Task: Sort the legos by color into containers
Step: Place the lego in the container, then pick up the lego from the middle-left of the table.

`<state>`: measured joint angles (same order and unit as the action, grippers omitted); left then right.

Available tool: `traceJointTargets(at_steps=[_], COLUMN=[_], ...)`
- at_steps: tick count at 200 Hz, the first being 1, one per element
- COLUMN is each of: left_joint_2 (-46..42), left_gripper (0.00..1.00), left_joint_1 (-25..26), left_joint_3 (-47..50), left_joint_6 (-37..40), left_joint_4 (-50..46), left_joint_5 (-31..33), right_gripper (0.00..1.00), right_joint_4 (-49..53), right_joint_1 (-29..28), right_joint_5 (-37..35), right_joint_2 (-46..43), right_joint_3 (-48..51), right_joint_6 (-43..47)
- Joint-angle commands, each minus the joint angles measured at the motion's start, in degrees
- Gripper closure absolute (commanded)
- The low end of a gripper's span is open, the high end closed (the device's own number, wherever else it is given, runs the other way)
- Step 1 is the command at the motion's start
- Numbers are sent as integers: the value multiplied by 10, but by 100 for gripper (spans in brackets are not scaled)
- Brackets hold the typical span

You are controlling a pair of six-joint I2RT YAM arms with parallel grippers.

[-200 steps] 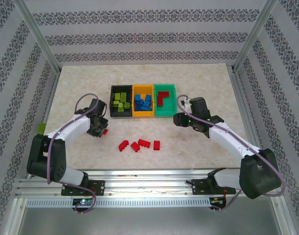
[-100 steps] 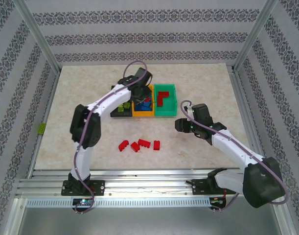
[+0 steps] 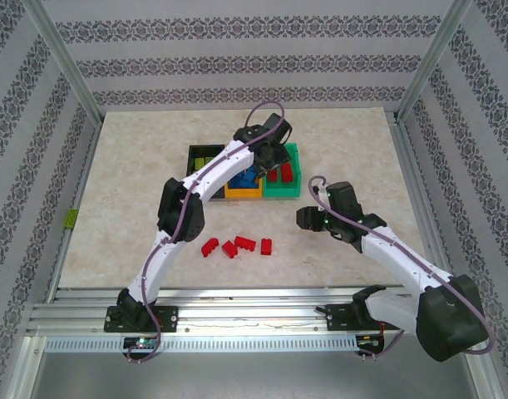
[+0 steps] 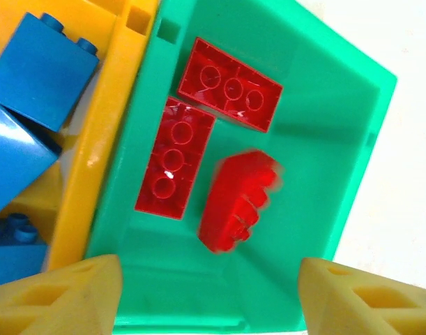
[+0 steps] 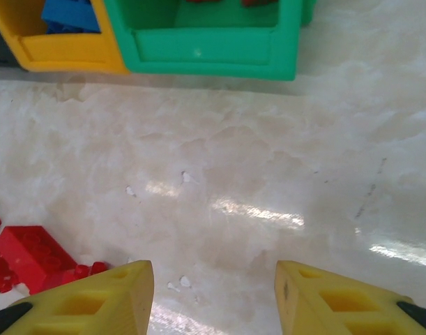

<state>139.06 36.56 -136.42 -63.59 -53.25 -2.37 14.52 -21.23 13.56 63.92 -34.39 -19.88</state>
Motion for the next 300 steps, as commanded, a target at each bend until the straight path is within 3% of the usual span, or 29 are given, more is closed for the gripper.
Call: traceJointTargets(at_steps=[1, 39, 133, 161, 175, 186, 190, 242, 284, 300], left_joint_2=[-20, -115, -459, -554, -601, -636, -648, -792, -857, -866], left_gripper=[28, 27, 23, 18, 10, 6, 0, 0, 0, 0], left_joint_1=[3, 10, 7, 2, -1, -2, -1, -9, -23, -25], left_joint_3=[-15, 81, 641, 770, 828, 866, 879, 1009, 1069, 1075], left_joint_6=[40, 96, 117, 112, 115, 117, 117, 110, 137, 139], left_joint_4=[-57, -53, 172, 250, 286, 310, 316, 377, 426, 423], left_joint_5=[24, 95, 185, 185, 185, 189, 191, 214, 171, 165], right_gripper=[50, 50, 42, 41, 41, 41, 41, 43, 63, 66], right_joint_4=[-16, -25, -42, -33, -30, -29, -29, -25, -16, -11], right_joint_1=[-25, -101, -230, -245, -248, -250, -251, -261, -255, -244], right_joint_5=[21, 11, -19, -47, -57, -62, -64, -68, -78, -79], right_joint_2=[16, 62, 158, 185, 199, 209, 213, 262, 274, 266], right_joint_3=[3, -15, -43, -55, -60, -64, -66, -94, -103, -109], right_joint_6=[-15, -25, -77, -91, -97, -103, -106, -108, -102, -95])
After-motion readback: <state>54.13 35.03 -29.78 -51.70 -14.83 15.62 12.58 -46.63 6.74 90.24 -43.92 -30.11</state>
